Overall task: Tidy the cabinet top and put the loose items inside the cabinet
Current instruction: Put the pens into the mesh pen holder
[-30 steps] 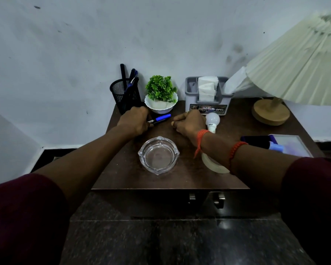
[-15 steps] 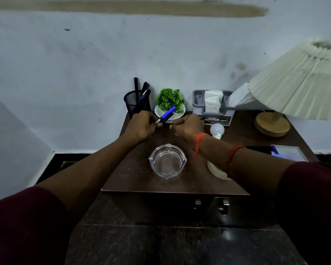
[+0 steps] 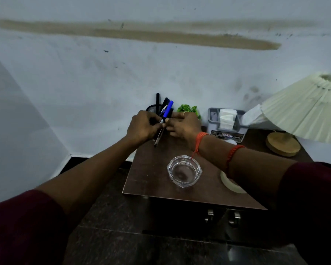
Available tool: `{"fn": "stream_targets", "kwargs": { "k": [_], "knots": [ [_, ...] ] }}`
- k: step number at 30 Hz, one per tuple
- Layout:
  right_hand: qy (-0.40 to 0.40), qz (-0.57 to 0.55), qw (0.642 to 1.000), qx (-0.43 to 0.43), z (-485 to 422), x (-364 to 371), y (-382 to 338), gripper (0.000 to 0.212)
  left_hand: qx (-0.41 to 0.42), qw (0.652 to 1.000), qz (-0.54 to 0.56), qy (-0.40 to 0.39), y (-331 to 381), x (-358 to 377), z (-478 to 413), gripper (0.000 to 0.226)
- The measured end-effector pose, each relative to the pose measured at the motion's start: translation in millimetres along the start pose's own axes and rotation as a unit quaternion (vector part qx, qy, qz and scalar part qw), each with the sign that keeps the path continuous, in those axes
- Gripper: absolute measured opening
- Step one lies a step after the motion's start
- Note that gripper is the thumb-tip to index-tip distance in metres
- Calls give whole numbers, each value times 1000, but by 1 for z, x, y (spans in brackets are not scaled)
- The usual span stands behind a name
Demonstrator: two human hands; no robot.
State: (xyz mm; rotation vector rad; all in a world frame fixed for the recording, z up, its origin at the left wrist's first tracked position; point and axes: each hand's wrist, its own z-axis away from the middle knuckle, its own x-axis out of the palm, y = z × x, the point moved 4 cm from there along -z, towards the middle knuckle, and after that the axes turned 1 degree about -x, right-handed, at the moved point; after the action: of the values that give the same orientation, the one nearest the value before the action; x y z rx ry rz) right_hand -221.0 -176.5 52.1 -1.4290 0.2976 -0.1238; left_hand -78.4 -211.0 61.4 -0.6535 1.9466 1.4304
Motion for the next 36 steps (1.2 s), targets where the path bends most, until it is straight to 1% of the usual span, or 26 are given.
{"fn": "stream_targets", "kwargs": {
  "k": [2, 5, 8, 12, 15, 17, 19, 26, 31, 36],
  "knots": [
    [6, 30, 999, -39, -2, 8, -15, 20, 17, 1000, -4, 22, 0, -15, -7, 17],
    [35, 86, 990, -106, -8, 15, -34, 21, 39, 997, 27, 53, 5, -36, -16, 16],
    [52, 141, 977, -150, -9, 14, -51, 30, 52, 995, 38, 75, 9, -46, -24, 21],
    [54, 174, 964, -195, -17, 17, -61, 27, 57, 994, 50, 84, 9, -45, -32, 22],
    [63, 193, 959, -199, -26, 19, -55, 24, 51, 994, 67, 73, 5, -37, -39, 18],
    [60, 193, 959, -198, -32, 19, -50, 23, 48, 994, 62, 73, 1, -29, -44, 20],
    [58, 186, 963, -188, -36, 18, -44, 23, 39, 995, 62, 72, -5, -21, -49, 22],
    [53, 178, 971, -153, -51, 22, -26, 22, 9, 996, 73, 58, -23, 1, -55, 17],
    [62, 165, 974, -141, -60, 24, -15, 17, -4, 996, 75, 53, -30, 7, -55, 24],
    [66, 148, 977, -137, -66, 27, -12, 14, -16, 994, 96, 56, -31, 9, -55, 25]
  ]
}}
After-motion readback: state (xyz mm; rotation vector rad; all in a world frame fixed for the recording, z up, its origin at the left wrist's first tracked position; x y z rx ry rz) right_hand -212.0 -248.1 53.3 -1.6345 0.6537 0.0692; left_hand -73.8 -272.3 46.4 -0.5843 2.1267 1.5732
